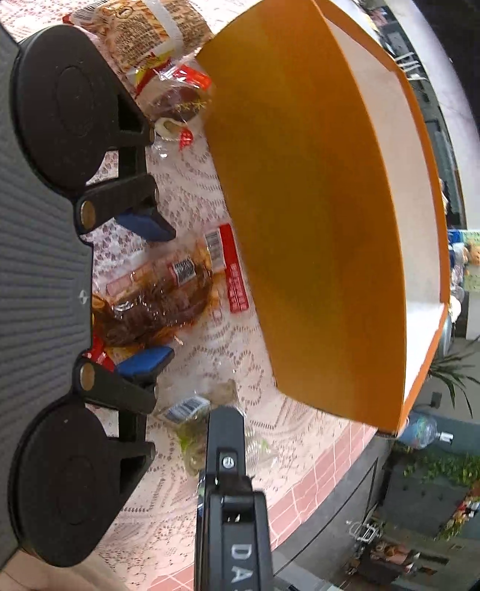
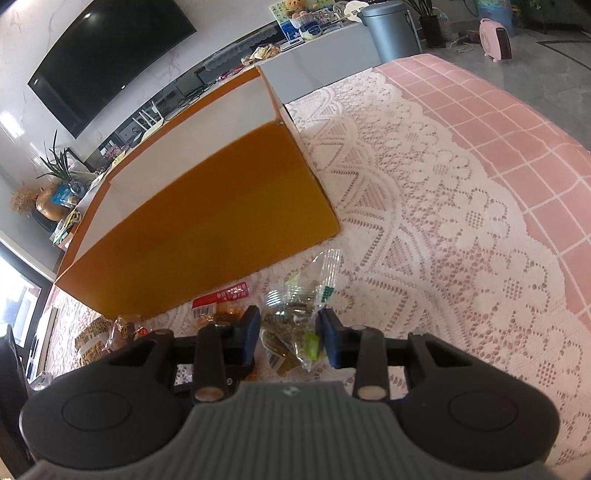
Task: Organize snacks
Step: 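Close the left tool on the red-labelled meat packet and lift it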
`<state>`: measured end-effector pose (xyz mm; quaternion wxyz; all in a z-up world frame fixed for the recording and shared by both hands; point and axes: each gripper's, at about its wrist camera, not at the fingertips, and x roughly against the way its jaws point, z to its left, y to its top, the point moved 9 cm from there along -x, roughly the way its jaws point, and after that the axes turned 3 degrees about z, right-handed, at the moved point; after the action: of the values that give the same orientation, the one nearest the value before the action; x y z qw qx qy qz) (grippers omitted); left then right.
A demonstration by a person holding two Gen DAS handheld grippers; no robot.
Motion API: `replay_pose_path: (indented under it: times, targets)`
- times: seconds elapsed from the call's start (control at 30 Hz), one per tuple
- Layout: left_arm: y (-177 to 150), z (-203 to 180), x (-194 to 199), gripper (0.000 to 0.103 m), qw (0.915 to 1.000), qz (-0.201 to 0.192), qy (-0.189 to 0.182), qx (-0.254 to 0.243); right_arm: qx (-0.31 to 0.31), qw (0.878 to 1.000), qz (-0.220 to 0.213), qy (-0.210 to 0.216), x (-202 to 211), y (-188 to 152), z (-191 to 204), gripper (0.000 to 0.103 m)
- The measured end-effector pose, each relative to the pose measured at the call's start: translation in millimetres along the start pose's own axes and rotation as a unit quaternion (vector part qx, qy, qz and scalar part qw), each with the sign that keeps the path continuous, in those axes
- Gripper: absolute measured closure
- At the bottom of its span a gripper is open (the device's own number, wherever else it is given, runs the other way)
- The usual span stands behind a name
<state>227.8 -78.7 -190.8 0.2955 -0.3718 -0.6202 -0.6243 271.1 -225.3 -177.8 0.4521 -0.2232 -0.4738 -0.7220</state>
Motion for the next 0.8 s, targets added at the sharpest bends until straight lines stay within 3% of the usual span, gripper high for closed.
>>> replay_pose_path:
  times: [0.3,0.37,0.4,0.8]
  targets:
    - [-5.7,4.3,13.2,0.045,0.9999,-0.009,-0.012,-0.005,-0.005,1.0,0.005,-0.003,-1.4,-1.0,-1.3,0.069]
    - [-6.5,3.6,20.5,0.052,0.9997,-0.018,-0.015,-0.011,-0.005,1.0,0.005,-0.002,-1.6,-1.0,-1.1,0.069]
    - [-6.7,1.3,24.5,0.062,0.9995,-0.024,-0.016,-0.013,-0.005,1.0,0.005,-0.001,-1.8,-1.1,-1.1,0.069]
    - [-11.4,10.9,51.0,0.065,0.9987,-0.036,-0.035,-0.002,0.0,1.0,0.003,0.002,-1.6,-1.2,0.4,0.069]
